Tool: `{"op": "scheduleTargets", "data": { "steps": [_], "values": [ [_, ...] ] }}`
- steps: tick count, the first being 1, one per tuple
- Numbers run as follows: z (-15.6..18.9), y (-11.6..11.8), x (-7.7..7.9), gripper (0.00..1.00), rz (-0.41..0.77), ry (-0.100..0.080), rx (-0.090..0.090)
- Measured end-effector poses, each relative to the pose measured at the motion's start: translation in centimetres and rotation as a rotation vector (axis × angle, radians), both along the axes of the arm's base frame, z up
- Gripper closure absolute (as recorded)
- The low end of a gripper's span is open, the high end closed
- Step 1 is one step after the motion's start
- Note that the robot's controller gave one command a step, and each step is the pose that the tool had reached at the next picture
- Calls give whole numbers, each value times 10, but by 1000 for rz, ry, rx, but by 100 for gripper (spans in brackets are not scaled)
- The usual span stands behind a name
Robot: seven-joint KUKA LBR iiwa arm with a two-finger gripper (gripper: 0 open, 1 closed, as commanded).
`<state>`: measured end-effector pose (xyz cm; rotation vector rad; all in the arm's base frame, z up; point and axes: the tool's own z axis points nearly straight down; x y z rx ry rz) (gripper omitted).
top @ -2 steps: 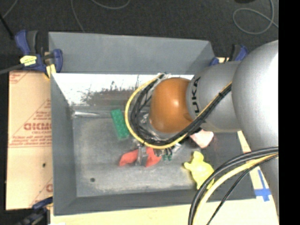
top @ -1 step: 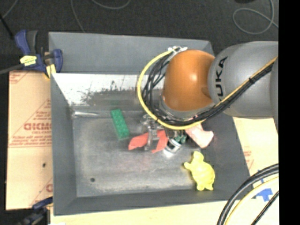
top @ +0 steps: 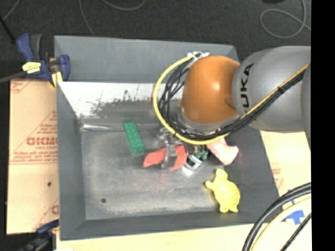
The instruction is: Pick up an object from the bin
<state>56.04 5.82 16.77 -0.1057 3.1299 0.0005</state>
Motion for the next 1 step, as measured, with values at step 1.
{"op": "scheduleTargets", "data": {
  "steps": [1],
  "values": [
    [130,-11,-6,100,-30,-4,0]
  ]
}}
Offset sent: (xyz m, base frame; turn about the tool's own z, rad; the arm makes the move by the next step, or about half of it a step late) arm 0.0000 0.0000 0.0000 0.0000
